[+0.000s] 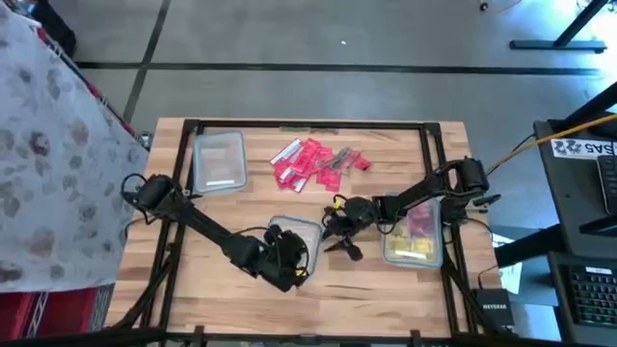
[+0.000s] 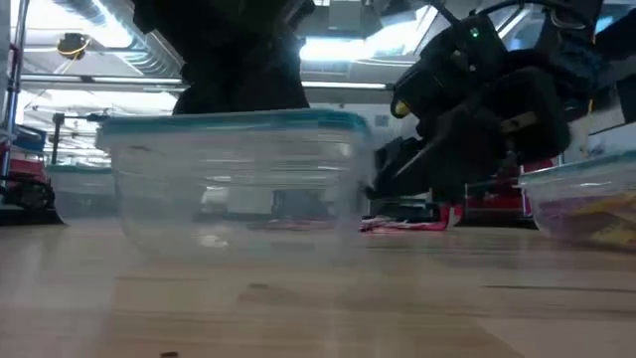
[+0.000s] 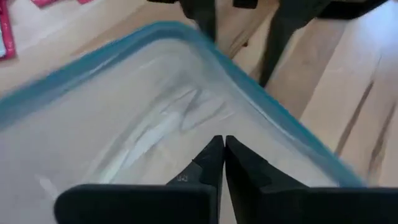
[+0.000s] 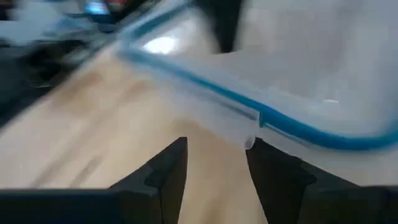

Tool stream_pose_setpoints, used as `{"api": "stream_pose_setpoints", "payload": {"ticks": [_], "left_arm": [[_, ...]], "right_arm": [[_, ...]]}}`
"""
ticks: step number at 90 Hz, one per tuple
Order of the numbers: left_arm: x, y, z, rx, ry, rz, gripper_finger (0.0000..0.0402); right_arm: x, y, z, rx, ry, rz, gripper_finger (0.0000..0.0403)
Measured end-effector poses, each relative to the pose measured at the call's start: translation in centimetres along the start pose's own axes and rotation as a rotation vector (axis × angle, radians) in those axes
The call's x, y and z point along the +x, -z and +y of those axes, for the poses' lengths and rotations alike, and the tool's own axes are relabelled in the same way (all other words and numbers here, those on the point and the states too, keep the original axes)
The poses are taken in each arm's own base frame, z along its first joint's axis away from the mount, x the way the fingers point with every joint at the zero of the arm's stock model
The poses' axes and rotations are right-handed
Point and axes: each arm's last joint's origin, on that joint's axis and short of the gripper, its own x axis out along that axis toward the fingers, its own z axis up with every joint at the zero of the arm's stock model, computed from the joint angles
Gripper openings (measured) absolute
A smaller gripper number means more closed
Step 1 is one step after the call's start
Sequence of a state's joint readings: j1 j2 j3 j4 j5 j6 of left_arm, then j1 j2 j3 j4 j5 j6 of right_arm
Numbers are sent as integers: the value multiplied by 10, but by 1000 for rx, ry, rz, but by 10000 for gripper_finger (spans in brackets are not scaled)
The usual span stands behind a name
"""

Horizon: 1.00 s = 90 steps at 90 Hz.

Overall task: Sort candy
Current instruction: Open the square transparent bin

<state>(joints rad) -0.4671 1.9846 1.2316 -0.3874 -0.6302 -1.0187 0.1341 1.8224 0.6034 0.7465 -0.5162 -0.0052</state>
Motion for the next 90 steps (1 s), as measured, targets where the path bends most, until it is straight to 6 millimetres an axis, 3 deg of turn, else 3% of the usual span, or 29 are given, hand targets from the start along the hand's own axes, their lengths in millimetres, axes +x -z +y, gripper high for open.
{"api": "stream_pose_setpoints", "payload": {"ticks": [11,18,41,68,82,90], "left_arm": [[1,-2,2,-4,-6,2,0],[2,-2,2,-7,-12,-4,0],[1,-3,2,-27,-8,-7,0],[2,-6,-9,-103,92,-75,0],[-10,-17,-17,-101,162,-87,0],[-18,-21,-18,-94,186,-87,0]], "right_arm": [[1,-6,8,16,-210,-35,149],[0,-6,9,27,-244,-32,149],[2,-7,23,69,-174,33,149],[-4,-4,25,1,451,154,149],[-19,-3,12,67,984,149,149],[-26,-1,12,84,1123,174,149]]}}
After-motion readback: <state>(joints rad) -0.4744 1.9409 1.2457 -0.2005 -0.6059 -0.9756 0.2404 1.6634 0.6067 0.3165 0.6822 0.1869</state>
